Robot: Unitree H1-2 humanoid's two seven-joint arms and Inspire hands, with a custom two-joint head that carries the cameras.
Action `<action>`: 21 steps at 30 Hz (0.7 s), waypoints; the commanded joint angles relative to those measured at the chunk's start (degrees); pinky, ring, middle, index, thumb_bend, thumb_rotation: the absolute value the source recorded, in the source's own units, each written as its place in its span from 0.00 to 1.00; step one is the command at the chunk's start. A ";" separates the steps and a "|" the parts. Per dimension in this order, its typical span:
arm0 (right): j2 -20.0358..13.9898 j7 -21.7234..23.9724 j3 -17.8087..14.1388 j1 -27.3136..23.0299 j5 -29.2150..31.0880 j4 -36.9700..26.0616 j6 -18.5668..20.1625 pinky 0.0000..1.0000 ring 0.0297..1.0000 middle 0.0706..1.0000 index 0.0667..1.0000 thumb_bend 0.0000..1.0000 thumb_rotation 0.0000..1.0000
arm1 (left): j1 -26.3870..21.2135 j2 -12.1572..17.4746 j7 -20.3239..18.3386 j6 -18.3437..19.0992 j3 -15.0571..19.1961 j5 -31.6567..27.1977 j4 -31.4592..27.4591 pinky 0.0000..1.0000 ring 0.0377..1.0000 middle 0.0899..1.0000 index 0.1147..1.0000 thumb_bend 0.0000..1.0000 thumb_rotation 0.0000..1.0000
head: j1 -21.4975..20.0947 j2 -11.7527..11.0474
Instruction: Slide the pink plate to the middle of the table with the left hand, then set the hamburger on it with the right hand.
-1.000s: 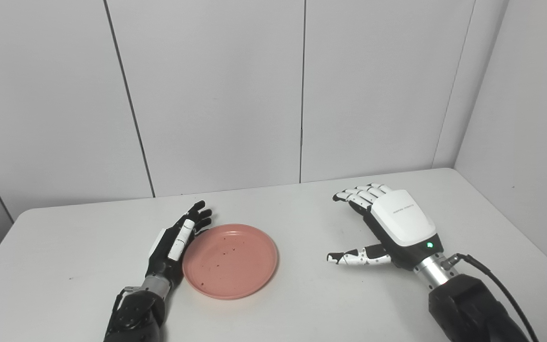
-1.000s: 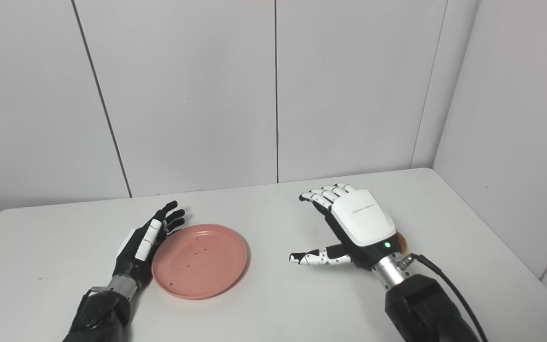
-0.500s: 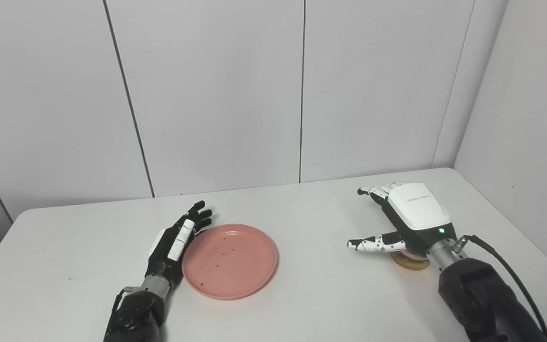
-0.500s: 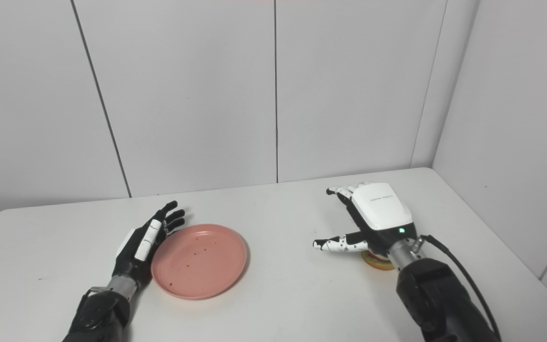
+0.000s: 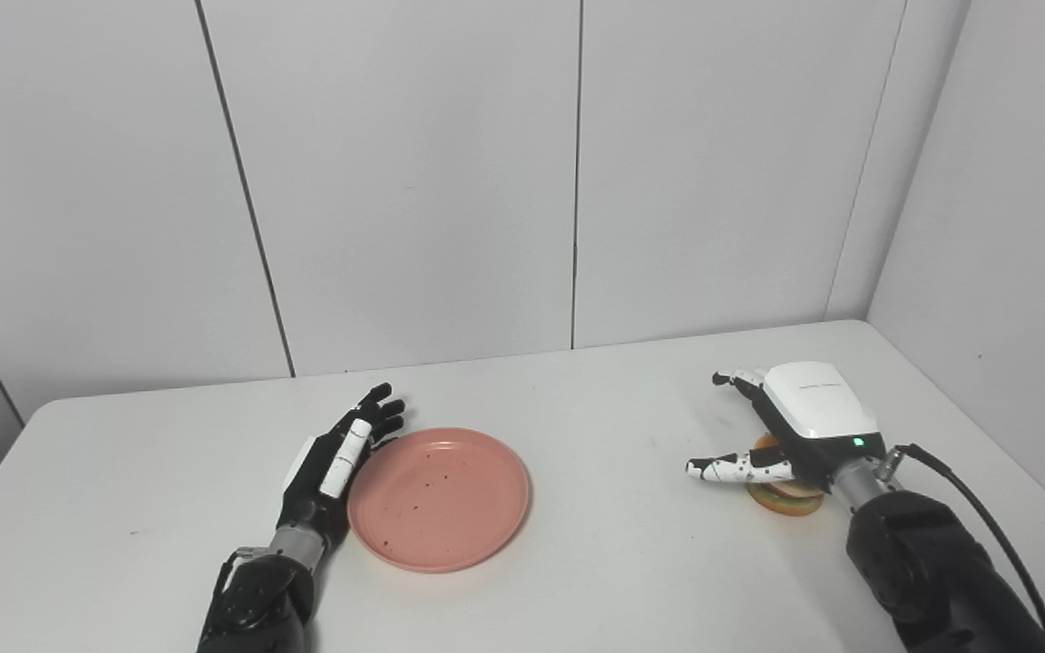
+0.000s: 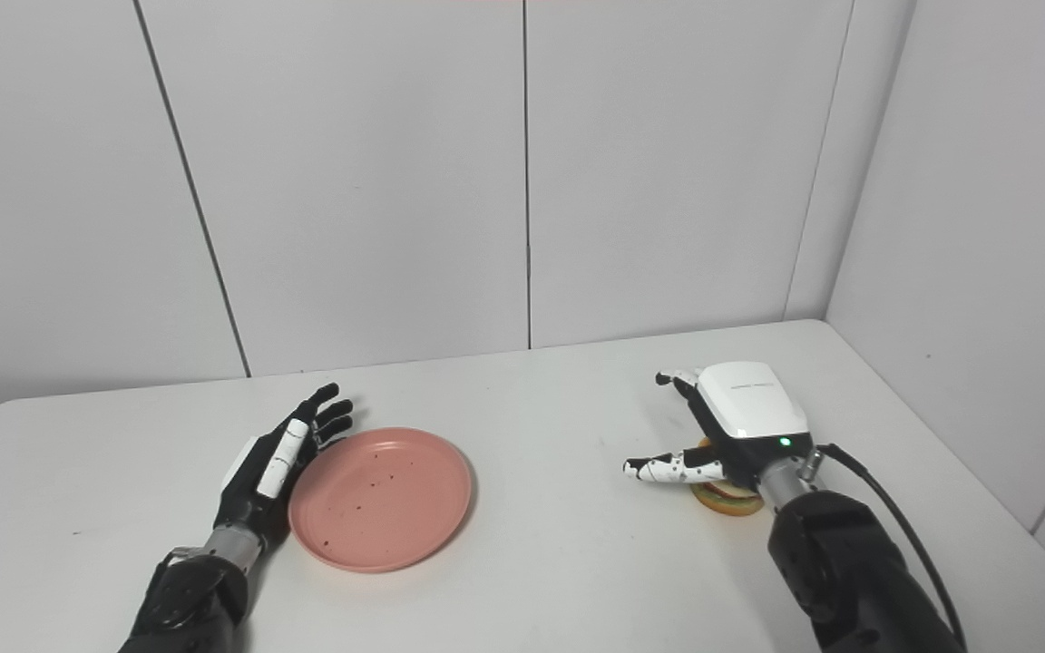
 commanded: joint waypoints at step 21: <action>-3.31 -6.00 2.30 -1.12 2.62 8.25 2.13 0.75 0.78 0.79 0.77 0.77 0.85 | 2.07 1.06 -0.28 1.80 0.02 0.11 -0.46 0.85 0.88 0.85 0.86 0.86 0.82 | 0.61 0.36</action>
